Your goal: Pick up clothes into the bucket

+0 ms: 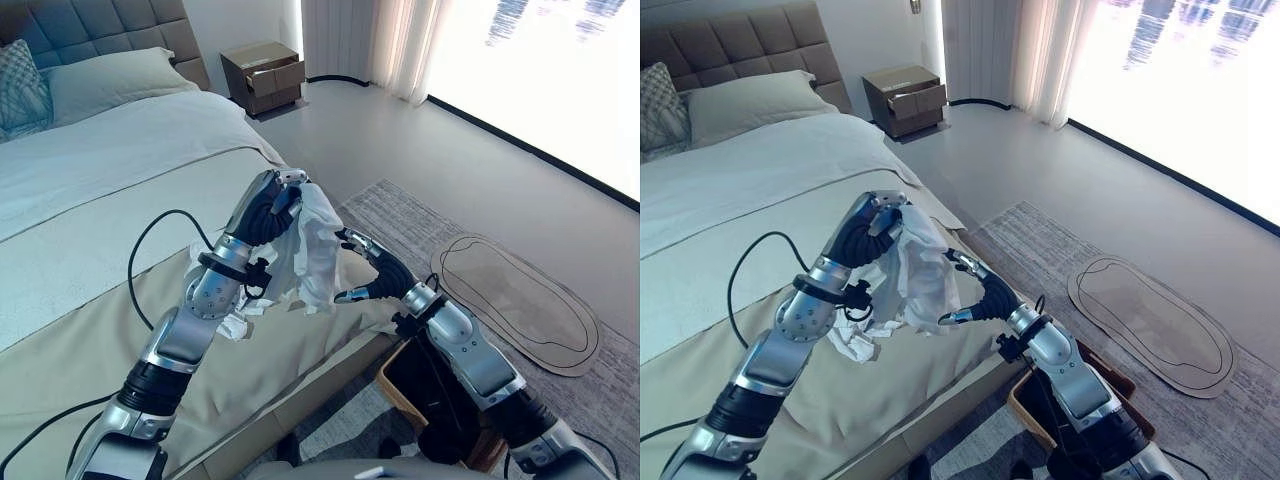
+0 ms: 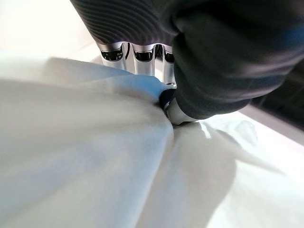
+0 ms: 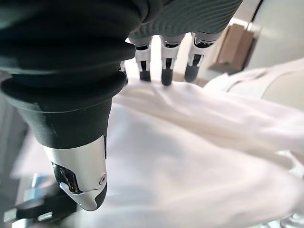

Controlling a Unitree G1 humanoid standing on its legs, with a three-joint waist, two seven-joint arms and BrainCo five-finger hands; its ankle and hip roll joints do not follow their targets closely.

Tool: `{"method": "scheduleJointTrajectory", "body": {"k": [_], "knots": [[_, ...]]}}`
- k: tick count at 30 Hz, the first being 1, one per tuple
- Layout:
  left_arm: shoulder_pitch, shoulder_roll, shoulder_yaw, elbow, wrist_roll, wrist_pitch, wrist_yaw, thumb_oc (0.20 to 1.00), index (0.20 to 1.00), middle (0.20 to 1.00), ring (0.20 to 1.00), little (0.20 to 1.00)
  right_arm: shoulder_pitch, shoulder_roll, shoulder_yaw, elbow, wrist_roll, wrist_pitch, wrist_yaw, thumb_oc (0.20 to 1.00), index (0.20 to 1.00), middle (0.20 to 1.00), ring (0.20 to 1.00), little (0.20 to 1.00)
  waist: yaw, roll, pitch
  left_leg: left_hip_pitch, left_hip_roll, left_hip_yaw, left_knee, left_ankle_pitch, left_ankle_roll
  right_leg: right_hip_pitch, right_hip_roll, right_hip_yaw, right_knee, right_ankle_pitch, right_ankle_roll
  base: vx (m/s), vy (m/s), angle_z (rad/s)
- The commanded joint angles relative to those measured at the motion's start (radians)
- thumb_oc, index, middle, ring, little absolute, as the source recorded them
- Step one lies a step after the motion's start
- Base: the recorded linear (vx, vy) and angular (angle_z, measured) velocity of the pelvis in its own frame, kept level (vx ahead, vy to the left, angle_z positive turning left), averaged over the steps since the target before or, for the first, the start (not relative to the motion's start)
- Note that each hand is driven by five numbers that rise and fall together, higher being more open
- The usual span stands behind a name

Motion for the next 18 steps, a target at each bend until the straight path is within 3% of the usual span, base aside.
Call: {"method": "scheduleJointTrajectory", "body": {"k": [1, 12, 18], "knots": [[-0.116, -0.007, 0.007, -0.058, -0.091, -0.040, 0.027, 0.200, 0.200, 0.200, 0.200, 0.200, -0.076, 0.052, 0.041, 0.002, -0.015, -0.027, -0.043, 1.000, 1.000, 1.000, 1.000, 1.000, 0.020, -0.034, -0.014, 0.016, -0.022, -0.005, 0.031, -0.063, 0.034, -0.052, -0.045, -0.014, 0.061, 0.066, 0.032, 0.00, 0.000, 0.00], [-0.151, -0.029, -0.053, -0.079, -0.118, -0.032, 0.031, 0.200, 0.200, 0.200, 0.200, 0.200, -0.143, 0.104, 0.094, 0.053, 0.021, -0.015, -0.069, 1.000, 1.000, 1.000, 1.000, 1.000, 0.026, -0.033, -0.008, 0.011, -0.024, -0.006, 0.032, -0.061, 0.036, -0.053, -0.045, -0.013, 0.057, 0.069, 0.031, 0.00, 0.000, 0.00], [-0.164, -0.042, -0.104, -0.087, -0.132, -0.024, 0.035, 0.200, 0.200, 0.200, 0.200, 0.200, -0.186, 0.136, 0.115, 0.056, 0.122, -0.016, -0.097, 1.000, 1.000, 1.000, 1.000, 1.000, 0.034, -0.033, -0.002, 0.006, -0.028, -0.010, 0.034, -0.060, 0.038, -0.053, -0.047, -0.014, 0.057, 0.068, 0.031, 0.00, 0.000, 0.00]]}}
